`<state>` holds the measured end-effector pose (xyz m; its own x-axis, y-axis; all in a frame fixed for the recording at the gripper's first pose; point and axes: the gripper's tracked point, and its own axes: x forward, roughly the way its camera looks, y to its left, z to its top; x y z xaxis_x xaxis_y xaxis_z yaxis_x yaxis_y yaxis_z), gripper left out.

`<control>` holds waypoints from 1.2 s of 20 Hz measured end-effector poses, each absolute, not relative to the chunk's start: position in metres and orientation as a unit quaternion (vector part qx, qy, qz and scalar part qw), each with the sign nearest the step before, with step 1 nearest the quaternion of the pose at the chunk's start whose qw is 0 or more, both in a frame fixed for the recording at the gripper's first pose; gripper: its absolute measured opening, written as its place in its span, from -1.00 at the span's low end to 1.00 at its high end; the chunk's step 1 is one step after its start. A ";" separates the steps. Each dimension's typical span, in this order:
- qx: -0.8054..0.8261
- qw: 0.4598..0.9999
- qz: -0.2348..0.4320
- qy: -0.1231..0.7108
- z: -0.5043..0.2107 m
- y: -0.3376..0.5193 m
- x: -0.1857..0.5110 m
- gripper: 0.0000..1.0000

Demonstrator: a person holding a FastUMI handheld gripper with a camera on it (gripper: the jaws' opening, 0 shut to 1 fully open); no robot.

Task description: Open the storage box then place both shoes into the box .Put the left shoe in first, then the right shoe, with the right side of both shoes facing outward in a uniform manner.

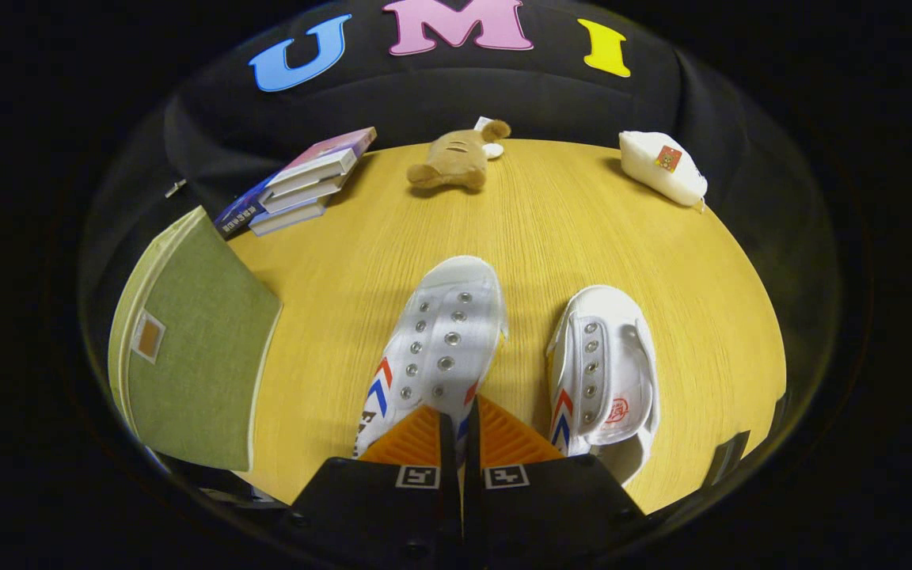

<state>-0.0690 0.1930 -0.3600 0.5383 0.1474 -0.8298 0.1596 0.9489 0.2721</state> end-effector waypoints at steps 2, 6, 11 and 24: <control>0.174 0.863 0.006 0.475 -0.348 0.198 -0.066 -0.89; 0.184 0.868 0.016 0.461 -0.321 0.201 -0.060 -0.89; 0.202 0.883 0.042 0.421 -0.257 0.211 -0.042 -0.89; 0.286 0.837 0.149 0.441 -0.135 0.370 -0.010 -0.89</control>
<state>-0.0101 0.3696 -0.1351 0.5664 0.5022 -0.6535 0.0030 0.7917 0.6109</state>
